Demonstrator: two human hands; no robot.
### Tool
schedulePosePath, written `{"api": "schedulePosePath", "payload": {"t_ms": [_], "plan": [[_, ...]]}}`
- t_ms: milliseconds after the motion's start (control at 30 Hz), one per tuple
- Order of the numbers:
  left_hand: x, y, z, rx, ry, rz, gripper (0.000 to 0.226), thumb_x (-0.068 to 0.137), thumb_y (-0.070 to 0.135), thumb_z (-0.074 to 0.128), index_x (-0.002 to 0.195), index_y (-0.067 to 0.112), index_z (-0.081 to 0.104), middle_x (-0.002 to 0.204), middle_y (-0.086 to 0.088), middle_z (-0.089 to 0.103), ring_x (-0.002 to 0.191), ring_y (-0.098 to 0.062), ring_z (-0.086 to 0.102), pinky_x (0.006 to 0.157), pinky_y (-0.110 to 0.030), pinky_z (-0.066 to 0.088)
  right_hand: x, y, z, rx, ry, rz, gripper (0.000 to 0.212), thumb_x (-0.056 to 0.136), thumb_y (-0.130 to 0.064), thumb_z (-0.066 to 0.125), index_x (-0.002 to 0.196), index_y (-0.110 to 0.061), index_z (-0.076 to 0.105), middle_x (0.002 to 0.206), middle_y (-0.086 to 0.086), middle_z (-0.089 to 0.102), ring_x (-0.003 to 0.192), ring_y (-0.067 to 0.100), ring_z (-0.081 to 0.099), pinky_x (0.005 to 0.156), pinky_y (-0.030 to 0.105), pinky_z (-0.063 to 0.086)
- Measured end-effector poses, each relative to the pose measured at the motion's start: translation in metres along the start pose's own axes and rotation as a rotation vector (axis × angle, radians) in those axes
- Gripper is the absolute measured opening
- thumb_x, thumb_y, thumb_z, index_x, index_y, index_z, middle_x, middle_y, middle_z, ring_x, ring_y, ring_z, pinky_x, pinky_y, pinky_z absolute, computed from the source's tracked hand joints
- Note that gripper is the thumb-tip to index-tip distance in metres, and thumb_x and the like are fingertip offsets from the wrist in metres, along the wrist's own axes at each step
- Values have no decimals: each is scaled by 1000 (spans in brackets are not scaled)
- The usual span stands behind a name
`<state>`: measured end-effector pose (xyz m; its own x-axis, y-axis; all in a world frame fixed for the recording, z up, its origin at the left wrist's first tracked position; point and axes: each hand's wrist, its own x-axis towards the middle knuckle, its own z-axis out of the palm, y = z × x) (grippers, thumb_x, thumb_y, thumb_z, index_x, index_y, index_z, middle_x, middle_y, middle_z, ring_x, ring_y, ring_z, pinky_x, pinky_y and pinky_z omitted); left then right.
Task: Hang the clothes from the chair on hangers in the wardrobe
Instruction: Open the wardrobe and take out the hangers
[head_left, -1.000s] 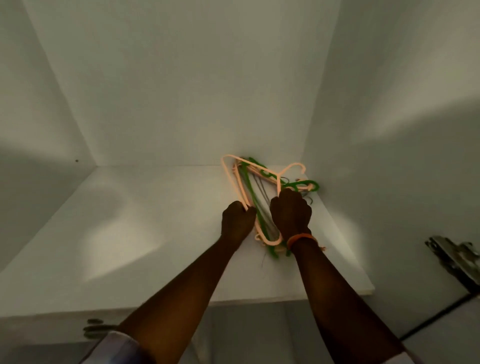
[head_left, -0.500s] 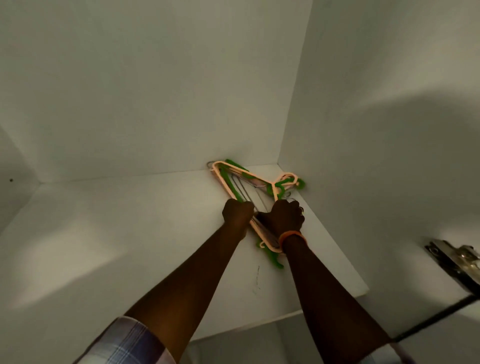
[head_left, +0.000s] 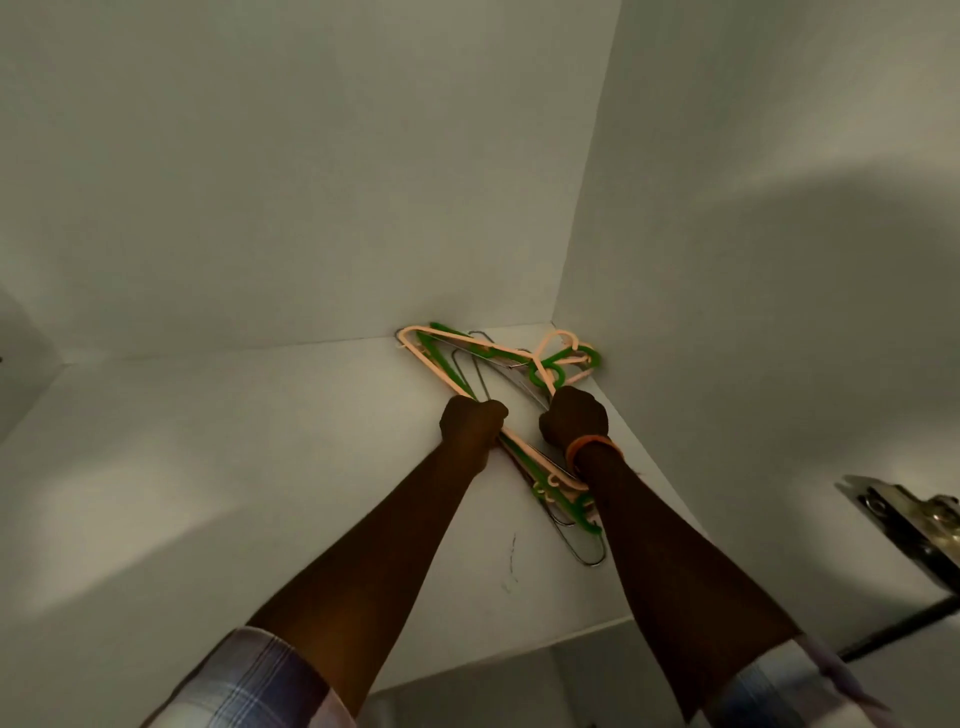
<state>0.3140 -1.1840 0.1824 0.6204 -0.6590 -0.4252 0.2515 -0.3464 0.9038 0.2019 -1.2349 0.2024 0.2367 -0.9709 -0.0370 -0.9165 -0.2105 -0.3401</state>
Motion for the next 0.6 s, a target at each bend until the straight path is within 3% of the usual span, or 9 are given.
{"api": "schedulePosePath", "payload": {"t_ms": [133, 233, 367, 467, 533, 600], "plan": [[-1, -4, 4, 19, -27, -26, 23, 73, 12, 74, 80, 7, 53, 93, -14, 61, 90, -30, 64, 85, -48, 58, -3, 4, -3, 56, 34, -23, 25, 99, -12, 49, 117, 0, 61, 121, 18, 64, 115, 33, 60, 92, 35, 48], [-8, -4, 8, -31, 36, -46, 59, 58, 18, 80, 107, 2, 51, 111, -18, 58, 98, -31, 62, 84, -46, 59, -7, 7, -7, 183, 43, -37, 23, 97, -7, 55, 115, 5, 61, 119, 21, 64, 111, 34, 62, 89, 35, 50], [-30, 2, 5, -364, -48, -164, 76, 77, 6, 78, 134, 8, 28, 113, -21, 54, 99, -34, 61, 84, -49, 56, -17, 10, -11, 353, 56, -111, 28, 93, -8, 63, 114, 9, 59, 115, 24, 62, 104, 37, 63, 77, 31, 48], [-48, -4, 1, -551, -123, -206, 28, 92, 6, 62, 115, 1, 46, 88, -14, 57, 71, -23, 60, 64, -36, 53, -30, 10, -14, 361, 110, -238, 25, 91, -8, 65, 111, 6, 61, 110, 22, 63, 98, 34, 63, 71, 25, 42], [-57, -13, 1, -647, -24, -171, 20, 95, 5, 56, 114, 1, 50, 76, -11, 58, 57, -16, 55, 47, -27, 48, -41, 8, -15, 362, 141, -316, 20, 91, -7, 66, 106, 5, 62, 106, 21, 63, 96, 33, 63, 70, 27, 42], [-69, -18, -4, -741, 114, -101, 15, 96, 5, 54, 109, 3, 50, 70, -8, 54, 52, -14, 47, 43, -25, 41, -52, 5, -15, 359, 155, -387, 20, 91, -11, 67, 106, 2, 61, 106, 20, 61, 97, 33, 61, 73, 29, 45]]}}
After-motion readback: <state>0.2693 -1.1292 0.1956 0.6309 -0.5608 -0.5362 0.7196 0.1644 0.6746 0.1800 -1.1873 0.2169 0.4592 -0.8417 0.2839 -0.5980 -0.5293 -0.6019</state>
